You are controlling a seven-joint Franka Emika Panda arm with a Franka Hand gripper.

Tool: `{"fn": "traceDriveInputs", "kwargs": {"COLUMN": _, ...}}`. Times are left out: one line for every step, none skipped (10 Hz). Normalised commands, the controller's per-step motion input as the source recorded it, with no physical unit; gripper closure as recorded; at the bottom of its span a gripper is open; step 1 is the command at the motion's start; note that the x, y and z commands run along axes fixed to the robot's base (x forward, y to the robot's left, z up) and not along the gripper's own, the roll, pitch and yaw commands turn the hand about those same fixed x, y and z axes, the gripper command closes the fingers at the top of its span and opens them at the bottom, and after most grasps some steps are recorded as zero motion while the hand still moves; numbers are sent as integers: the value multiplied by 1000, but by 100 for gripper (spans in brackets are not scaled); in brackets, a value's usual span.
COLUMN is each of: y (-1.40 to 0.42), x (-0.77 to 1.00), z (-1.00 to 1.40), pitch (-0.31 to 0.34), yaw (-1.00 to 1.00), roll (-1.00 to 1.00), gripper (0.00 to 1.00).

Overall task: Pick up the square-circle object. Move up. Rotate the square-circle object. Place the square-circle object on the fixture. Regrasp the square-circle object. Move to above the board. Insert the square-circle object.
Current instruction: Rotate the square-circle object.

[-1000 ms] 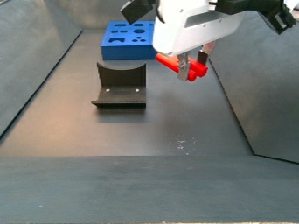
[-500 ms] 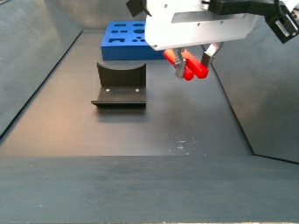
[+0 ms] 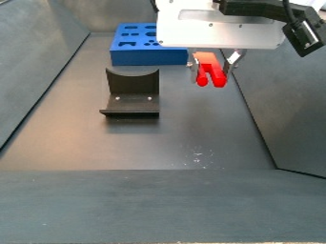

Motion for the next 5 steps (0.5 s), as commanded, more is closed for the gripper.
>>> {"fn": "traceDriveInputs", "kwargs": {"y": 15, "x": -14, "z": 11, "pitch": -16, "yaw": -258, "roll": 4, "gripper": 100}}
{"fn": "traceDriveInputs", "kwargs": {"y": 0, "x": 0, "z": -1000, "pitch": 0, "yaw": 0, "roll": 0, "gripper": 100}}
{"fn": "traceDriveInputs", "kwargs": {"y": 0, "x": 1, "z": -1000, "pitch": -1, "yaw": 34, "roll": 0, "gripper": 100}}
{"fn": "traceDriveInputs", "kwargs": {"y": 8, "x": 28, "z": -1000, "pitch": -19, "yaw": 39, "roll": 6, "gripper": 100}}
{"fn": "traceDriveInputs", "kwargs": {"y": 11, "x": 32, "z": -1000, "pitch": -12, "yaw": 32, "roll": 9, "gripper": 100}}
